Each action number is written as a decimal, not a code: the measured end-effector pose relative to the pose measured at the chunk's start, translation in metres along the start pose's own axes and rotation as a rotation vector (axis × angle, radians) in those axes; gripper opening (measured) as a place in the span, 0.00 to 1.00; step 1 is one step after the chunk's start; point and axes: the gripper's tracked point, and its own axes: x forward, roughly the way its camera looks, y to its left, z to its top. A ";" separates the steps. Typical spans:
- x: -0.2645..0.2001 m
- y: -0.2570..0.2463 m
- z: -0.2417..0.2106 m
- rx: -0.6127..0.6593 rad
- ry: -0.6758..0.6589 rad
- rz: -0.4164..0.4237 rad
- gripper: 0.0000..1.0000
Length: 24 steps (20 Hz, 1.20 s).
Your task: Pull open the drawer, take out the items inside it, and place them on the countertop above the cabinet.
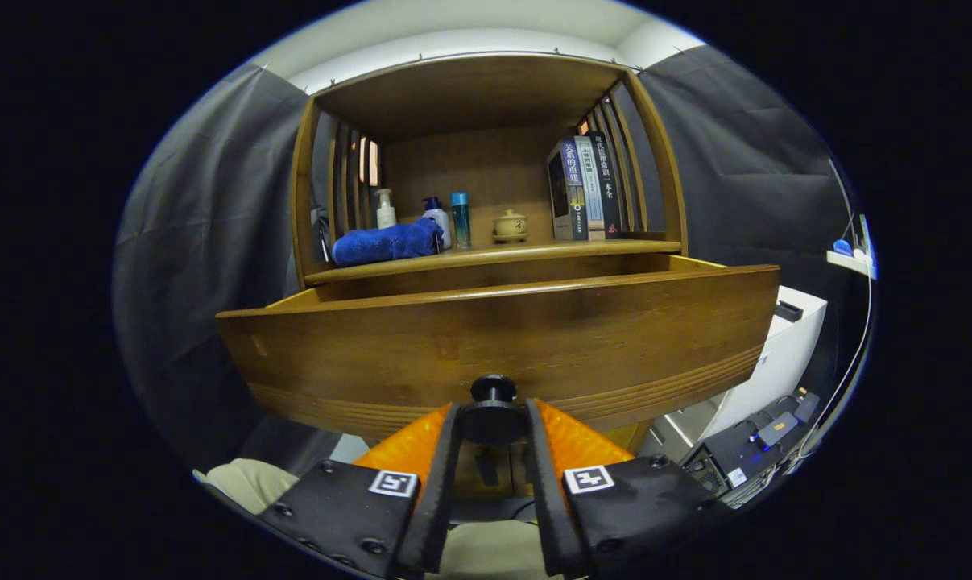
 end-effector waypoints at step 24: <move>-0.047 0.005 0.045 -0.025 0.098 -0.025 0.51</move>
